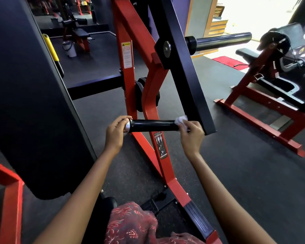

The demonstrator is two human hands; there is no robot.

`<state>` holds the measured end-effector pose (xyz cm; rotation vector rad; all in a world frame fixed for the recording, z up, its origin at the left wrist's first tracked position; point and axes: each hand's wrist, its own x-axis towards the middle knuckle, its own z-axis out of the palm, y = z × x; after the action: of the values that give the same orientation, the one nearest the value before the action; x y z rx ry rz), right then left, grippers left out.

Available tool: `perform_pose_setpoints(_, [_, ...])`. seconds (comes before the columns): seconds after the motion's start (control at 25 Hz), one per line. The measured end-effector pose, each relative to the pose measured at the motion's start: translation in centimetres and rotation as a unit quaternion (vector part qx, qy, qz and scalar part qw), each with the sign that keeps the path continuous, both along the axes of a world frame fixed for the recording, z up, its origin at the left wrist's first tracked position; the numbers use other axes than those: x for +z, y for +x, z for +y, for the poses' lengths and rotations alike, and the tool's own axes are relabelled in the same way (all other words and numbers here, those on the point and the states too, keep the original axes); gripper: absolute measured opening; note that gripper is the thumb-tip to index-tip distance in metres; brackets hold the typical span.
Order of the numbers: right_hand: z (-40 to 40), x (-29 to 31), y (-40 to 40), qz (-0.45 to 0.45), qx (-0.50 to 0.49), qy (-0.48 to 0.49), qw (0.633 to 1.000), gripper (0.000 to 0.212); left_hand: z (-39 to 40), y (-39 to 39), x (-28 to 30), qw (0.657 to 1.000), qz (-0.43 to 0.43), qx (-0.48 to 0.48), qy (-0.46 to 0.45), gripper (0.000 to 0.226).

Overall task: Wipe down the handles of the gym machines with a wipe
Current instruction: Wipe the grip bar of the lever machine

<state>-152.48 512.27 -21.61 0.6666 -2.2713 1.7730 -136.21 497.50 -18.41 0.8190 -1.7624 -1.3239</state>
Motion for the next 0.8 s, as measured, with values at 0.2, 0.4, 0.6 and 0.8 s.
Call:
perform_pose_setpoints(0.2, [-3.3, -1.4, 5.0, 0.016, 0.053, -0.010, 0.998, 0.004, 0.1, 0.0, -0.1, 1.000, -0.009, -0.001, -0.002, 0.025])
perform_pose_setpoints(0.4, [-2.3, -2.3, 1.6, -0.147, -0.071, -0.097, 0.982, 0.004, 0.0, 0.2, 0.1, 1.000, -0.012, -0.017, 0.000, 0.025])
perform_pose_setpoints(0.6, [-5.5, -1.8, 8.0, -0.108, 0.019, -0.120, 0.987, 0.012, -0.1, 0.5, 0.2, 0.999, -0.011, -0.038, 0.003, 0.026])
perform_pose_setpoints(0.8, [-4.2, -2.4, 5.0, -0.243, -0.044, -0.195, 0.949, 0.017, 0.2, 0.3, 0.1, 1.000, 0.000, -0.026, 0.017, 0.025])
